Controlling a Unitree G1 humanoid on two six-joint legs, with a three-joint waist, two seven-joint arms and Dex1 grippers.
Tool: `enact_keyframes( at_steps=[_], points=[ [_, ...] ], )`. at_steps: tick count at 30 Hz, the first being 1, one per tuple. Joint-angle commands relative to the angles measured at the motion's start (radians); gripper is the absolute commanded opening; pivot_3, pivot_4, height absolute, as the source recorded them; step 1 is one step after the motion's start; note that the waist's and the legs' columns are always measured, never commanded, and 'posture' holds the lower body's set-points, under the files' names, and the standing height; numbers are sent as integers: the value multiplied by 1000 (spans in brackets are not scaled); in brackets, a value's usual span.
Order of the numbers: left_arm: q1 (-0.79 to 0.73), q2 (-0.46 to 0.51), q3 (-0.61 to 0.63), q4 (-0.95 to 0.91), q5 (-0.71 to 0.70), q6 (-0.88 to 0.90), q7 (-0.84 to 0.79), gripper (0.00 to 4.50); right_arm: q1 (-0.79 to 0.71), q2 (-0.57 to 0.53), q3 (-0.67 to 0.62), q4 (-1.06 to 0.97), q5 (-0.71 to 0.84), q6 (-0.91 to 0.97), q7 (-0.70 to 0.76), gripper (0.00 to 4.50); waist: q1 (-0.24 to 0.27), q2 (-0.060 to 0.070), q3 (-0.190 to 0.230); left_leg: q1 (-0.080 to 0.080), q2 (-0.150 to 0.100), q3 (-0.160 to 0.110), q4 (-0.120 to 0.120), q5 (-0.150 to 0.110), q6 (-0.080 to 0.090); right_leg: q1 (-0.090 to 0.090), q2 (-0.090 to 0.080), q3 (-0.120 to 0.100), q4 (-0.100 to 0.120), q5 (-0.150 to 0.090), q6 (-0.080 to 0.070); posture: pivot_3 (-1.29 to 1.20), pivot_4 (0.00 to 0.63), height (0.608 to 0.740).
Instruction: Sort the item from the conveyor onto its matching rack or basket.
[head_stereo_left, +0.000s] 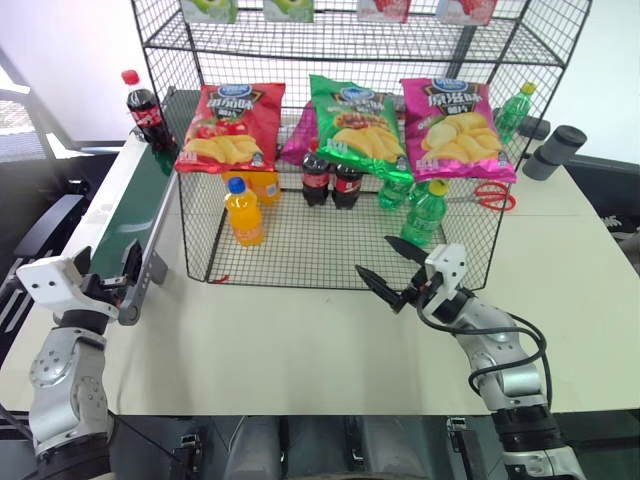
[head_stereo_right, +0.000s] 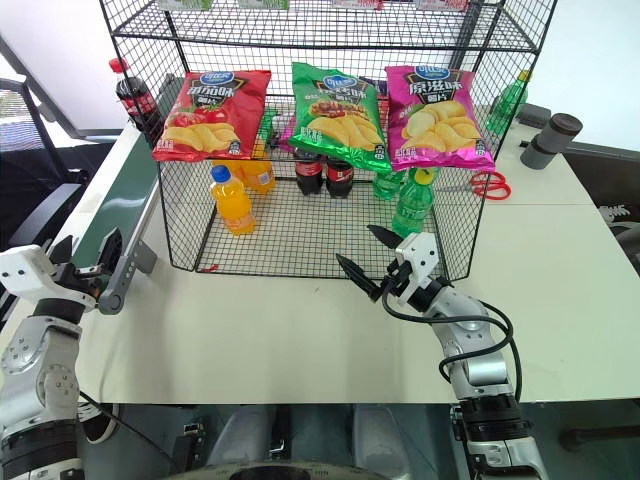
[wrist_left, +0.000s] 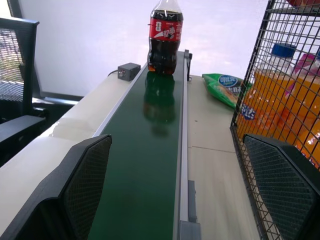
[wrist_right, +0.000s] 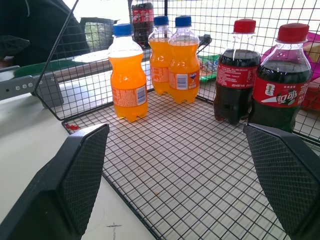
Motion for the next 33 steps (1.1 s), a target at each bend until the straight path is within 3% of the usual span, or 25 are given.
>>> enact_keyframes(
  at_steps=[1, 33],
  points=[
    [-13, 4, 0, -5, 9, -24, -2, 4500, -15, 6, -8, -39, 5, -17, -4, 4473, 0, 0, 0, 0, 0, 0, 0, 0, 0, 0, 0, 0, 0, 0, 0, 0, 150, 740],
    [-65, 9, -12, 91, 54, -86, 5, 4500, 4, 64, 34, -15, -38, -66, -29, 4473, 0, 0, 0, 0, 0, 0, 0, 0, 0, 0, -1, 0, 0, 0, 0, 0, 150, 740]
  ],
)
